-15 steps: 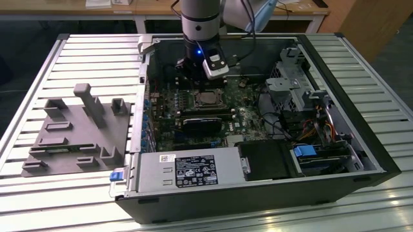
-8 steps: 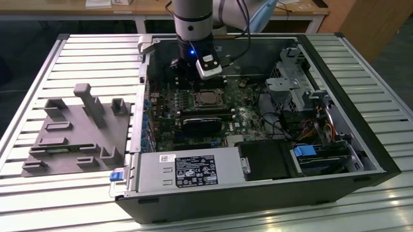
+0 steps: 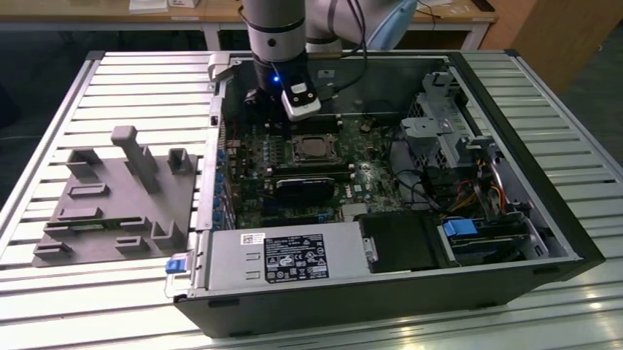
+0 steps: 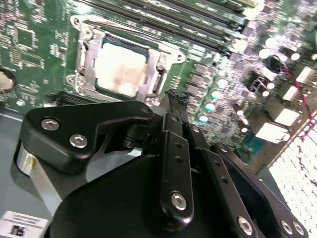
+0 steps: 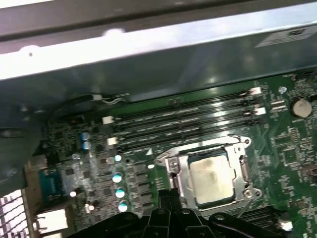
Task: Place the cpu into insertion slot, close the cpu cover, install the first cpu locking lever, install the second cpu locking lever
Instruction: 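Install the first cpu locking lever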
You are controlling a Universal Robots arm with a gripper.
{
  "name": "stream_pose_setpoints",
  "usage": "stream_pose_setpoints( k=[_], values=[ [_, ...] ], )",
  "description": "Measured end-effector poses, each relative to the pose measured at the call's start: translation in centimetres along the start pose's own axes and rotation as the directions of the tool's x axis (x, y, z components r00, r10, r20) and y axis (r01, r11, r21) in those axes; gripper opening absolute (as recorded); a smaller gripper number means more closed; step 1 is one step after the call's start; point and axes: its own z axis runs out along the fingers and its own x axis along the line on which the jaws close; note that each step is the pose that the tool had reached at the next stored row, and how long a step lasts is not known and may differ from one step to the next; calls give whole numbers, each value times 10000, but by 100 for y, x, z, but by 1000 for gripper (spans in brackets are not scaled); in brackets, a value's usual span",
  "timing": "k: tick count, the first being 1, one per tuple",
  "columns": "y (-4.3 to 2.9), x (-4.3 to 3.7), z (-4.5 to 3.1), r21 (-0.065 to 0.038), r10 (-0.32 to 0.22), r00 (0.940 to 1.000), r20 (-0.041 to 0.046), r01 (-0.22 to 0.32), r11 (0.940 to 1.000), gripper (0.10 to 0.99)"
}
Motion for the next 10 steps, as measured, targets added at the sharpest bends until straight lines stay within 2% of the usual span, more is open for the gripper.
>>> stream_pose_setpoints(
  k=[4, 10],
  values=[
    [-16, 70, -6, -2, 0, 10000, 15, 0, 10000, 102],
    [-14, 75, -64, -10, -2, 10000, 49, 2, 10000, 102]
  ],
)
